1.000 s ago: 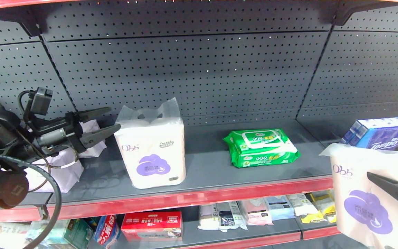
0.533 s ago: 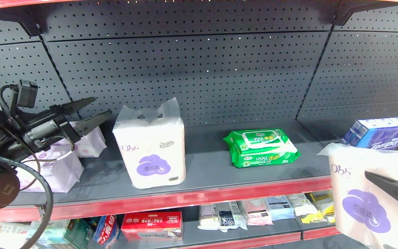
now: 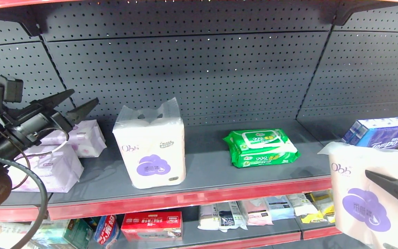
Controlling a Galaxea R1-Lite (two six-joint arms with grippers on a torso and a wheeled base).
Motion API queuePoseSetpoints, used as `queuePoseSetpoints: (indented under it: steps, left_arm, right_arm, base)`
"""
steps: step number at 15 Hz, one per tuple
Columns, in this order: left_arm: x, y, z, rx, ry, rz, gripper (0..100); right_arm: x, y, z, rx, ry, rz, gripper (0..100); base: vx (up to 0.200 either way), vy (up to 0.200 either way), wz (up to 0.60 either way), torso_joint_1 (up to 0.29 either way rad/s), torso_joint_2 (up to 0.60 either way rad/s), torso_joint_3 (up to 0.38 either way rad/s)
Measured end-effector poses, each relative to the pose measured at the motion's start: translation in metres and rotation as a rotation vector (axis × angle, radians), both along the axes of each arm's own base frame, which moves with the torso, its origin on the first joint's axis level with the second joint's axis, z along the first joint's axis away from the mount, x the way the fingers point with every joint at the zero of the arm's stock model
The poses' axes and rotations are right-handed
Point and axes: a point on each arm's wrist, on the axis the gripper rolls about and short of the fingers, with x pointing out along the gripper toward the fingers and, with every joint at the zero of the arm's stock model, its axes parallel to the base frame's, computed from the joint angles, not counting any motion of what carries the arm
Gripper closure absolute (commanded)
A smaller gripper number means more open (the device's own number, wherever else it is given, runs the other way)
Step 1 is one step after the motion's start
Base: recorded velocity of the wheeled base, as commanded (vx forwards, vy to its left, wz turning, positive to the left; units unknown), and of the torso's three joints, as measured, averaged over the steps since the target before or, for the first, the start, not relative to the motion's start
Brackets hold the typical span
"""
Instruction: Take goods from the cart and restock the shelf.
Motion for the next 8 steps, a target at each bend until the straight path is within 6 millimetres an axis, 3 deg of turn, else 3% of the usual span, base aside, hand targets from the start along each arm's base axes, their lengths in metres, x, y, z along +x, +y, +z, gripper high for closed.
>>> queuePoseSetpoints:
  steps: [4,8]
  left_arm:
    - [0.0010,0.0041,-0.0026,-0.028,0.011,0.234,0]
    - [-0.0070,0.0031,-0.0068,-0.082,0.220,0.443,0]
  right_arm:
    - [-0.0002,0.0000,0.0005,0.000,-0.003,0.000,100]
    - [-0.0010,0.0001,0.0012,0.002,-0.008,-0.001,100]
  base:
    - [0.000,0.000,0.00,0.000,0.00,0.000]
    - [0.000,0.000,0.00,0.000,0.00,0.000]
